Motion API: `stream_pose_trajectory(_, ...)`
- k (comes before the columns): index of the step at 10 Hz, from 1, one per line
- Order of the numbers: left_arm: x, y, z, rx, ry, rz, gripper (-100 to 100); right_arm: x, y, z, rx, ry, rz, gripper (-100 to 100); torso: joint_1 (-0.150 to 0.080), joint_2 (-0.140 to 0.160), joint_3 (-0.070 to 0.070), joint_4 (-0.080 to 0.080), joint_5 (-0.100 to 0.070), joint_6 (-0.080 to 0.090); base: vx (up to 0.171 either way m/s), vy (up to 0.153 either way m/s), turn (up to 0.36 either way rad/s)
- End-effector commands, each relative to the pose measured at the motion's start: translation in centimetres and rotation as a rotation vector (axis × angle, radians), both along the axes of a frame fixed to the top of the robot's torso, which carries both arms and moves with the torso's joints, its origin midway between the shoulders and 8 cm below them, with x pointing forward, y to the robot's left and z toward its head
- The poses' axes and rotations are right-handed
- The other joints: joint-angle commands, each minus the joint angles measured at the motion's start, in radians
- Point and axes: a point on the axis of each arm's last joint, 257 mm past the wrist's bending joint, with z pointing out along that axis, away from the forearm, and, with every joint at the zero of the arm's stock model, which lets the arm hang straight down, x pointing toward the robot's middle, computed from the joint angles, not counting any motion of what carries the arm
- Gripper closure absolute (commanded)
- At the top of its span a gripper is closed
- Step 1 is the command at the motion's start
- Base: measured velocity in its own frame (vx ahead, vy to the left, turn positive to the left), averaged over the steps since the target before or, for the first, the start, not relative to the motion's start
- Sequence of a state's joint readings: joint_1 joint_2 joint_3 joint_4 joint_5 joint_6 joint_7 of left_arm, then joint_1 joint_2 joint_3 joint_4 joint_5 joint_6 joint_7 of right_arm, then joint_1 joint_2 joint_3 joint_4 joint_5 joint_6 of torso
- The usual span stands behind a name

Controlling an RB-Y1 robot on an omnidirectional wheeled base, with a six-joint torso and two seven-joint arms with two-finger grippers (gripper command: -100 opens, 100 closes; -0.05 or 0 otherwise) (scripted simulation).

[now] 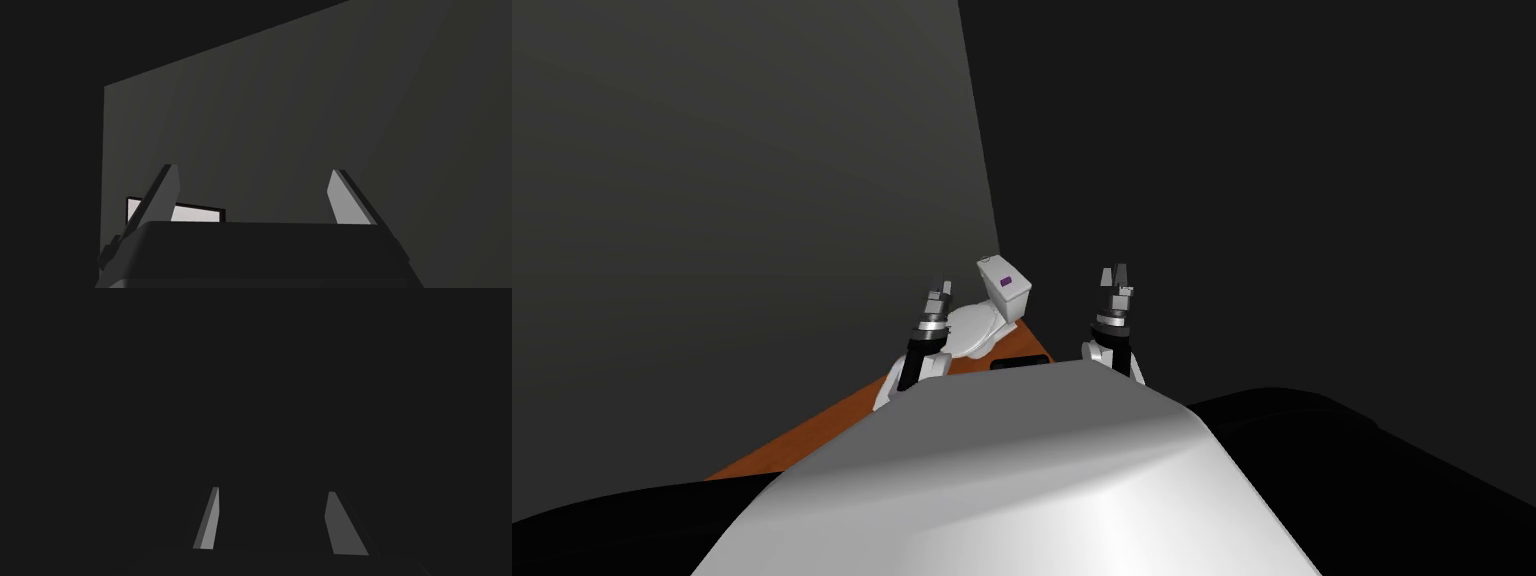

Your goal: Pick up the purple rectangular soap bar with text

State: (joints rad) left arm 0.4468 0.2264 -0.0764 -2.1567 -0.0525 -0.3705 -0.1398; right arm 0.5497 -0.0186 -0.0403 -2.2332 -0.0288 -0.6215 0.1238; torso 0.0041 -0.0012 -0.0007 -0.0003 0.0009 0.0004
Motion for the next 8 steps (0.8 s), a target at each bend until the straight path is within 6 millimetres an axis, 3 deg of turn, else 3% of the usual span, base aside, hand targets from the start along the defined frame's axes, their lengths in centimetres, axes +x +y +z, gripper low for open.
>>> stream_pose_trajectory(1,-0.1,-0.6,-0.4,0.061,0.003,0.004,-100,0.0,0.0,0.0,0.0,0.0,0.0,0,0.0,0.0,0.0,0.0,0.0,0.0,0.006,0.058,-0.126)
stream_pose_trajectory(4,-0.1,-3.2,-2.8,0.237,0.026,-0.036,-100,0.0,0.0,0.0,0.0,0.0,0.0,0,-0.001,0.0,0.0,0.0,0.0,-0.001,0.014,0.058,-0.22)
stream_pose_trajectory(6,-0.1,-3.2,-2.8,0.277,0.018,-0.018,-100,0.0,0.0,0.0,0.0,0.0,0.0,0,0.0,0.0,0.0,0.0,0.0,-0.001,0.001,0.043,-0.07)
stream_pose_trajectory(7,-0.2,-4.5,-4.3,0.363,0.027,-0.047,-100,0.0,0.0,0.0,0.0,0.0,0.0,0,-0.002,0.0,0.0,0.0,0.0,-0.001,0.007,0.035,-0.327)
stream_pose_trajectory(8,-0.2,-4.5,-4.3,0.387,0.021,-0.037,-100,0.0,0.0,0.0,0.0,0.0,0.0,0,-0.002,0.0,0.0,0.0,0.0,0.0,0.005,0.05,-0.162)
